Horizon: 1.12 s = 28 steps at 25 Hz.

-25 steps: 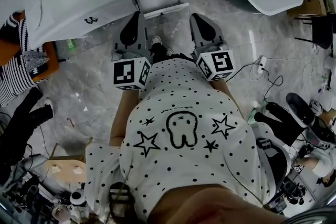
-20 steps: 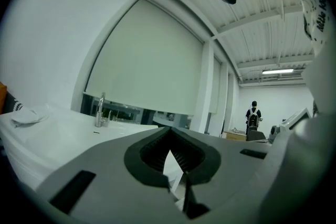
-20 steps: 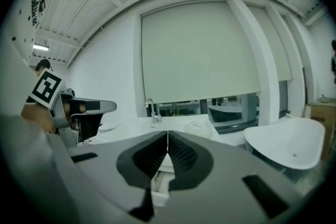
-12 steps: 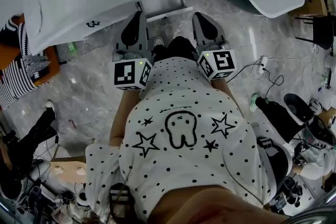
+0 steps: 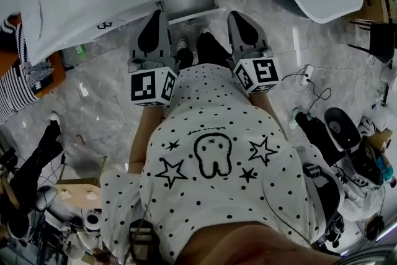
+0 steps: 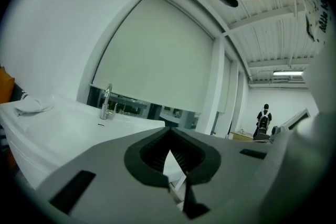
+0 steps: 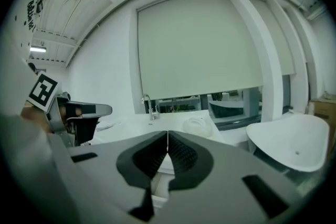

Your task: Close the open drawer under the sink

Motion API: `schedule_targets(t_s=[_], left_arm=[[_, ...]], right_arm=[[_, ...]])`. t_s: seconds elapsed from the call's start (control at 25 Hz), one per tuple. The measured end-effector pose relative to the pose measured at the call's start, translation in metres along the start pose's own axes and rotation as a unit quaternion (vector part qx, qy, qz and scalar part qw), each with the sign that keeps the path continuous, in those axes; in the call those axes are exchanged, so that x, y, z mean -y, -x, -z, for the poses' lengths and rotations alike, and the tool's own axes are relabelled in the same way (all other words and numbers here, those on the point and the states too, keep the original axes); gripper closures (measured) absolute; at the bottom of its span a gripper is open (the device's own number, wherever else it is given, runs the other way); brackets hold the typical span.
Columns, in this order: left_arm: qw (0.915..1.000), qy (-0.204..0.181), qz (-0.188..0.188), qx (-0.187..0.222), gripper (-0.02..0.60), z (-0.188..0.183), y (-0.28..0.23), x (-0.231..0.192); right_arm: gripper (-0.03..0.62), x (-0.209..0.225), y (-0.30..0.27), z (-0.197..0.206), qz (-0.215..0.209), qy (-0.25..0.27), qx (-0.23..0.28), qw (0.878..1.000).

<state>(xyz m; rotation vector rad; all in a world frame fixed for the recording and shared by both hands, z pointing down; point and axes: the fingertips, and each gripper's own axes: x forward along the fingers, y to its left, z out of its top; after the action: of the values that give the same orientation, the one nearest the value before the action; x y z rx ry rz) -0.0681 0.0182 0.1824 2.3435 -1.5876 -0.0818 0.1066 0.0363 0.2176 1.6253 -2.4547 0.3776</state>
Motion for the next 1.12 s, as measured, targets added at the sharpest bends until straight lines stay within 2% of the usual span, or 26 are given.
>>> schedule_targets(t_s=[0.28, 0.52, 0.92, 1.12], left_arm=[[0.9994, 0.002, -0.034, 0.004, 0.575, -0.002, -0.033, 0.009], [0.9972, -0.004, -0.074, 0.01, 0.575, -0.007, -0.051, 0.011], [0.9879, -0.022, -0.149, 0.036, 0.575, -0.007, -0.062, 0.018], [0.9862, -0.021, -0.158, 0.043, 0.575, -0.003, -0.059, 0.023]], right_arm=[[0.579, 0.045, -0.018, -0.014, -0.019, 0.007, -0.006, 1.0], [0.58, 0.072, -0.035, -0.023, -0.053, 0.011, -0.012, 0.998], [0.579, 0.101, -0.047, -0.021, -0.118, 0.024, -0.016, 0.993], [0.579, 0.103, -0.045, -0.011, -0.131, 0.022, -0.023, 0.991]])
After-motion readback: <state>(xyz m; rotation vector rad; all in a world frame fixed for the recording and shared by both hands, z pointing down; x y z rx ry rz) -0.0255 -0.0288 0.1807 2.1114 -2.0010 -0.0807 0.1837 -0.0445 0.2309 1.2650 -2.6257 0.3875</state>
